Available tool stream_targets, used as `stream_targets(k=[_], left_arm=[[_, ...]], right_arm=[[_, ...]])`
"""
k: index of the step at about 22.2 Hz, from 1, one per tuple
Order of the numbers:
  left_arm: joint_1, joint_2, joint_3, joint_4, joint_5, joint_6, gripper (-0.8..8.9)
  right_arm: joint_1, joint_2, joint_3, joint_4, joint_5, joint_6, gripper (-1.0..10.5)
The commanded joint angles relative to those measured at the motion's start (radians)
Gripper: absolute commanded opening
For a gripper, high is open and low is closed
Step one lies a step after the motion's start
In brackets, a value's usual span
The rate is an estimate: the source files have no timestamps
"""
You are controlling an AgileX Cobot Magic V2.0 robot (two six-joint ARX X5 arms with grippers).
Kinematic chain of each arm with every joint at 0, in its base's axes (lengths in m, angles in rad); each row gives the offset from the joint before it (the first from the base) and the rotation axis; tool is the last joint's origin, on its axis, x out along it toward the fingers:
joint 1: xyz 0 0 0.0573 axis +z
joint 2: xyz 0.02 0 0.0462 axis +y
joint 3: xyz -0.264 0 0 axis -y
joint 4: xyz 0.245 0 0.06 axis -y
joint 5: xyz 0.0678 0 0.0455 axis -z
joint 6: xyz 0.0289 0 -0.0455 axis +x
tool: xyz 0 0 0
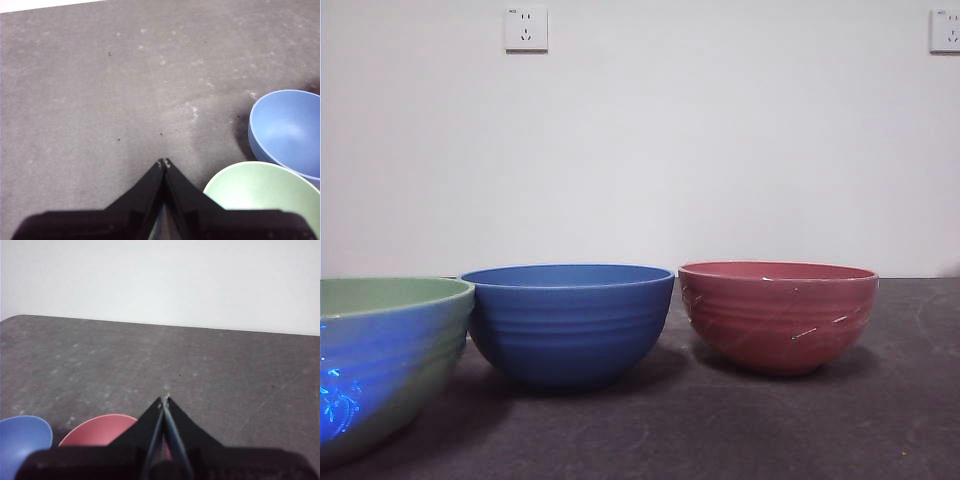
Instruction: Pick up the green bowl on the top,put the green bowl on the left,pick up the red bowl in the middle,put the red bowl on the right
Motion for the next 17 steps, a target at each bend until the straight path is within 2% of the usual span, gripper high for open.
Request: stream_targets(k=[1,2,3,6,8,12,17], left_arm=[[-0.002,-0.04,-0.008,0.0,-0.008,0.006,-0.04],[0.017,-0.097,-0.008,-0.002,-0.053,0.106,-0.03],[0.046,-0.16,-0.008,0.002,-0.055,0.121,-0.03],[0.192,-0.346,-0.06,0.12,-0.055,0.083,-0.03],[0.27,-0.392,-0.146,0.211,-0.055,0.084,-0.03],[0.326,-0.392,-0.283,0.291,0.023,0.083,-0.03],[0.333,-0.392,-0.497,0.464,0.129,0.082,-0.03]], right_arm=[[0.001,0.001,-0.004,0.008,0.005,0.011,0.0],[0.001,0.002,-0.004,0.004,0.004,0.011,0.0],[0.001,0.002,-0.004,0.004,0.003,0.011,0.0],[0.001,0.003,-0.004,-0.007,0.003,0.011,0.0],[0.001,0.004,-0.004,-0.02,0.003,0.011,0.0],[0.002,0.001,-0.004,-0.044,0.004,0.011,0.0],[0.002,0.004,-0.004,-0.047,0.003,0.011,0.0]])
